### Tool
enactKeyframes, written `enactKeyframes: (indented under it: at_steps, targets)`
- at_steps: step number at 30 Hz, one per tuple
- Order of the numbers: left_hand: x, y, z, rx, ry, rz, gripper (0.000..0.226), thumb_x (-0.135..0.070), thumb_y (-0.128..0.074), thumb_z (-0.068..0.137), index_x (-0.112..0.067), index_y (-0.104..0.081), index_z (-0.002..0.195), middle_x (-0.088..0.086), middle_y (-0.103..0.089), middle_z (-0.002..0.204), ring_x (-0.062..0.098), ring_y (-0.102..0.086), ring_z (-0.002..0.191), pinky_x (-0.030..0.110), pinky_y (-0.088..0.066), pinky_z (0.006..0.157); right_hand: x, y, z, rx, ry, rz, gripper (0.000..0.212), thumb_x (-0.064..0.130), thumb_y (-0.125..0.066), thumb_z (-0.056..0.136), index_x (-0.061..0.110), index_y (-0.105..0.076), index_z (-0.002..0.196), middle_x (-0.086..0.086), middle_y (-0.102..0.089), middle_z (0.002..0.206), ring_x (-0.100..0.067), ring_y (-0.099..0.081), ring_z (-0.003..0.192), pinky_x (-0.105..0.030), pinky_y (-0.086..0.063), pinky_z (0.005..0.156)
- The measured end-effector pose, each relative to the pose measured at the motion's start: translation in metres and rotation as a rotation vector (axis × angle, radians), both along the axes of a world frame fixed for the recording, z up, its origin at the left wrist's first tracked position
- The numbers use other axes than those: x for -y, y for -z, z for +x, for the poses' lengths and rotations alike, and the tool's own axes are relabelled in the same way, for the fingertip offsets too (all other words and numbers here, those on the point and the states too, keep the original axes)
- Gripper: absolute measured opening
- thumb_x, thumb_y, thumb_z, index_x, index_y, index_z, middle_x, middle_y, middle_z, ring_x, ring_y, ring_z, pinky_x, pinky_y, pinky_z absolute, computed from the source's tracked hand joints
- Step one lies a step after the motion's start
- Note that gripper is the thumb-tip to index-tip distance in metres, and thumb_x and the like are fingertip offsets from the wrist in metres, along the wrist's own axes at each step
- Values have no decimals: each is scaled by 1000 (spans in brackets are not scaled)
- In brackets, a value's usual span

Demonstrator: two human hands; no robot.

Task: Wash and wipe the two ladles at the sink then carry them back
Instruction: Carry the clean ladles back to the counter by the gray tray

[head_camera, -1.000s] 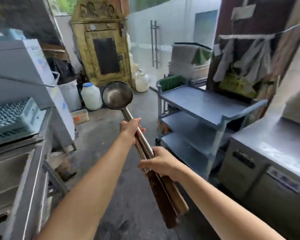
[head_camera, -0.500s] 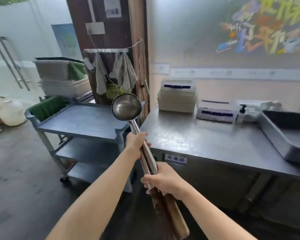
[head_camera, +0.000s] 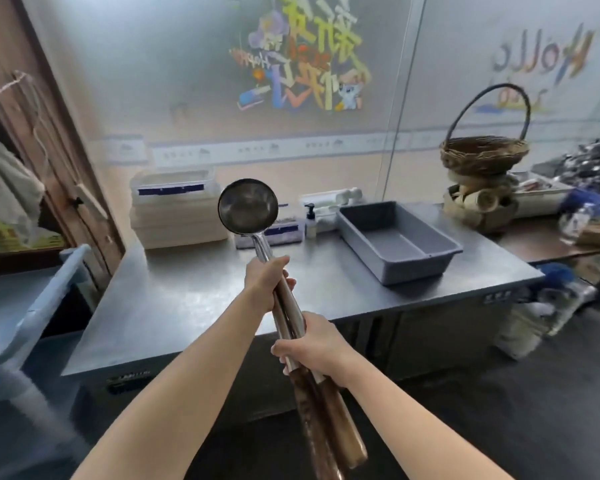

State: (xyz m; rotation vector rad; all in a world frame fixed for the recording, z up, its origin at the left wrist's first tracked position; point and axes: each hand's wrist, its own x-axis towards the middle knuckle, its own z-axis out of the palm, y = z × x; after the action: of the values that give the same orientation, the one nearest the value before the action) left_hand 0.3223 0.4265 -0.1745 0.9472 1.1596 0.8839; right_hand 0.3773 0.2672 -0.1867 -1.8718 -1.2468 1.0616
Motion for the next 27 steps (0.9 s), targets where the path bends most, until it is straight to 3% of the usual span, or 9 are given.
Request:
enactKeyframes:
  at_steps: [5,11,18,22,27]
  targets:
    - [-11,7,127,19,68,-16,27,-15,-70,86,0,-54,102,12,-52,71,23,-58,47,28,-53,48,-11,-2,115,75,53,4,61,46,-74,63,27,-49,115,-5,-66,106,-26,-74,88,-46,-64,82]
    - [-24,15,256,42,117,-49,27,-17,-69,86,-3,-51,99,12,-52,71,23,-59,50,30,-53,53,-24,-6,239,153,91,-28,51,40,-75,72,24,-51,115,-2,-65,103,-18,-69,87,-35,-61,76]
    - [-59,34,376,-4,193,-88,26,-19,-69,88,-4,-52,99,12,-53,73,21,-59,51,28,-52,49,-54,5,346,104,156,-37,45,35,-76,76,24,-54,114,0,-64,102,-14,-66,86,-27,-53,67]
    - [-97,52,442,-21,235,-117,29,-20,-70,88,-4,-52,105,10,-53,72,21,-58,49,27,-51,47,-92,21,406,95,201,-53,49,35,-78,74,23,-55,116,0,-66,102,-15,-68,87,-31,-59,75]
    - [-153,79,521,-29,284,-149,22,-18,-70,89,-3,-54,97,11,-52,70,21,-58,50,28,-50,47,-149,40,475,80,256,-74,41,32,-80,75,23,-58,108,-2,-70,99,-17,-71,87,-38,-61,84]
